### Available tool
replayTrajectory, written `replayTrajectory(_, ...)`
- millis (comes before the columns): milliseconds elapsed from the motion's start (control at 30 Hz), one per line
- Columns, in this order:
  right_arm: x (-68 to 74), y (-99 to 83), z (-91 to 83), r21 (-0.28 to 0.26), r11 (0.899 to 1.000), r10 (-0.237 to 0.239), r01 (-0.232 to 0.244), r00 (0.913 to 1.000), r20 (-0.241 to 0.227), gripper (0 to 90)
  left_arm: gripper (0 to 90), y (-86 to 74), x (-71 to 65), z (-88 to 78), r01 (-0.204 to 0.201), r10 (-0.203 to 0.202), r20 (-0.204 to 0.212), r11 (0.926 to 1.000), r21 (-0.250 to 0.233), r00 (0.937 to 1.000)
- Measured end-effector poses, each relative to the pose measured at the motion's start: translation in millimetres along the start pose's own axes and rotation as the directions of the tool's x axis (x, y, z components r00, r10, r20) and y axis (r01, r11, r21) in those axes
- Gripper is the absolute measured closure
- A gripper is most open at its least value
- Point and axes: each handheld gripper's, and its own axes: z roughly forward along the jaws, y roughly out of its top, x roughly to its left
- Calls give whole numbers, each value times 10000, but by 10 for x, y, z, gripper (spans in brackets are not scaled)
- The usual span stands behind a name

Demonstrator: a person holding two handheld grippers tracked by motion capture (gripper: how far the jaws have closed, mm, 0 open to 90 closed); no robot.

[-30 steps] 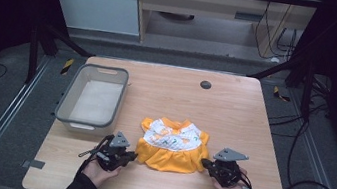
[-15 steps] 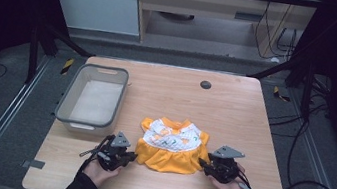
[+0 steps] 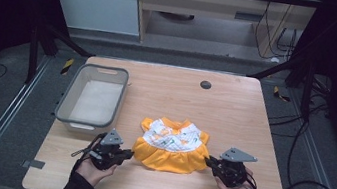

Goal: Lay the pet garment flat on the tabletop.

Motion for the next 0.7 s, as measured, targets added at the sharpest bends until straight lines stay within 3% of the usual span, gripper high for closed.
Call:
replayTrajectory(167, 125, 17, -327, -599, 9982, 11, -39, 9990, -458, 834, 869, -21, -73, -162, 98, -94, 321, 9999, -112, 9994)
replayTrajectory(267, 157, -20, -383, -569, 9983, 50, -85, 9981, -612, 834, 869, -88, -124, -214, 172, -174, 486, 9998, 50, 9987)
replayTrajectory(333, 186, -90, -387, -243, 9996, 130, -151, 9966, -819, 829, 867, -141, -145, -206, 226, -243, 489, 9991, 348, 9985)
replayTrajectory(400, 196, -144, -347, 129, 9998, 141, -130, 9957, -917, 818, 858, -215, -174, -164, 138, -154, 228, 9974, 711, 9996)
replayTrajectory(467, 199, -195, -273, 620, 9980, 130, -76, 9962, -860, 794, 797, -250, -187, -130, 75, -88, 131, 9952, 979, 9999)
replayTrajectory(533, 187, -207, -252, 523, 9986, 11, 28, 9971, -761, 745, 718, -261, -182, -129, 71, -72, -2, 9964, 850, 10000)
replayTrajectory(567, 180, -211, -252, 426, 9991, -28, 59, 9974, -720, 723, 686, -251, -166, -163, 120, -117, -63, 9987, 489, 9999)
replayTrajectory(600, 171, -214, -259, 256, 9996, -103, 120, 9978, -660, 692, 654, -251, -166, -163, 120, -117, -63, 9987, 489, 9999)
replayTrajectory(633, 166, -211, -269, 77, 9999, -101, 105, 9980, -618, 671, 610, -238, -148, -211, 75, -74, -176, 10000, 33, 9998)
replayTrajectory(700, 158, -202, -282, -79, 9999, -95, 90, 9983, -579, 655, 576, -229, -139, -236, 79, -83, -238, 9998, -176, 9997)
